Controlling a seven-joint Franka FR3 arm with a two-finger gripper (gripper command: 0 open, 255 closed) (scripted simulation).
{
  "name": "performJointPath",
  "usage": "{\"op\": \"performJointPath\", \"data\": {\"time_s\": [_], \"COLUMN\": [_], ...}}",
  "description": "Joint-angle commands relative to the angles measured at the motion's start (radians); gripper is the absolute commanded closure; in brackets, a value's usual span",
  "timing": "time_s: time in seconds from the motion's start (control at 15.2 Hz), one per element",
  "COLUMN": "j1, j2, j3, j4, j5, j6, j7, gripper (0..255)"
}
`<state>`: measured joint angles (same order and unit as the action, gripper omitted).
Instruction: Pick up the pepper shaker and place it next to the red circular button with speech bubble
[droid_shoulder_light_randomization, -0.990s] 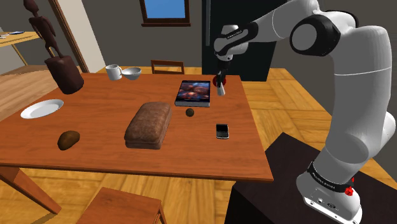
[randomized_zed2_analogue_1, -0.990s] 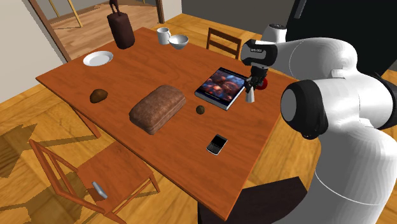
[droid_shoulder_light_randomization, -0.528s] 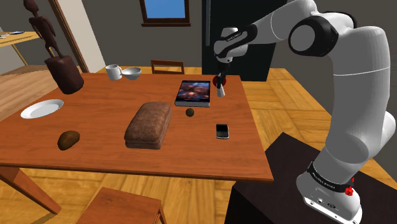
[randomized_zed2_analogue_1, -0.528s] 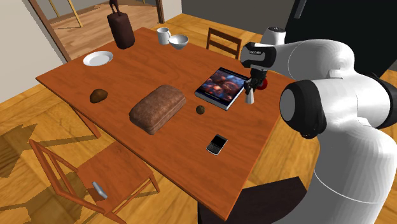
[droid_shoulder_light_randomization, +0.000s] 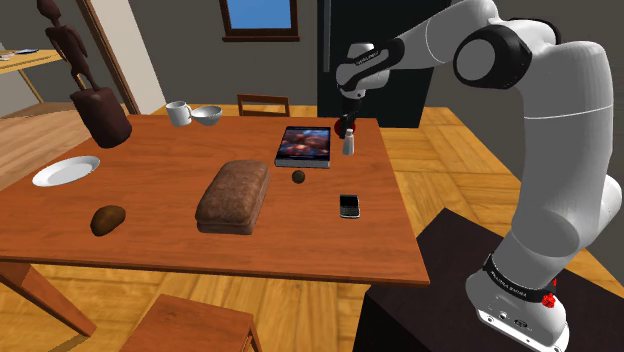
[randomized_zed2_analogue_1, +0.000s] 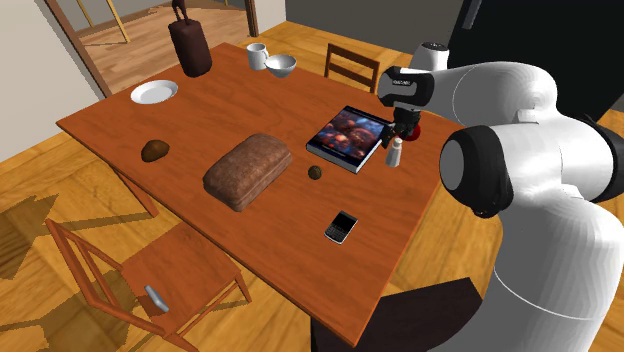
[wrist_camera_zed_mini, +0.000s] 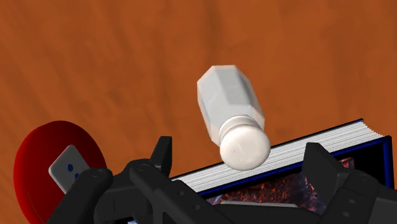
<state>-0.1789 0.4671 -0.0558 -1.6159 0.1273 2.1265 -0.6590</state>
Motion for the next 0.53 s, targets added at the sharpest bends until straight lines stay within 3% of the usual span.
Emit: {"op": "performJointPath", "data": {"time_s": [0.0, 0.2, 0.46], "j1": [-0.001, -0.004, -0.004], "j2": [-0.015, -0.049, -0.049], "j3": [-0.001, -0.005, -0.005], "j4": [0.012, 0.054, 0.054], "j5": [-0.002, -0.007, -0.007], "j6": [-0.027, -0.104, -0.104], "j7": [0.001, 0.005, 0.005], "gripper": [0, 0, 0]}}
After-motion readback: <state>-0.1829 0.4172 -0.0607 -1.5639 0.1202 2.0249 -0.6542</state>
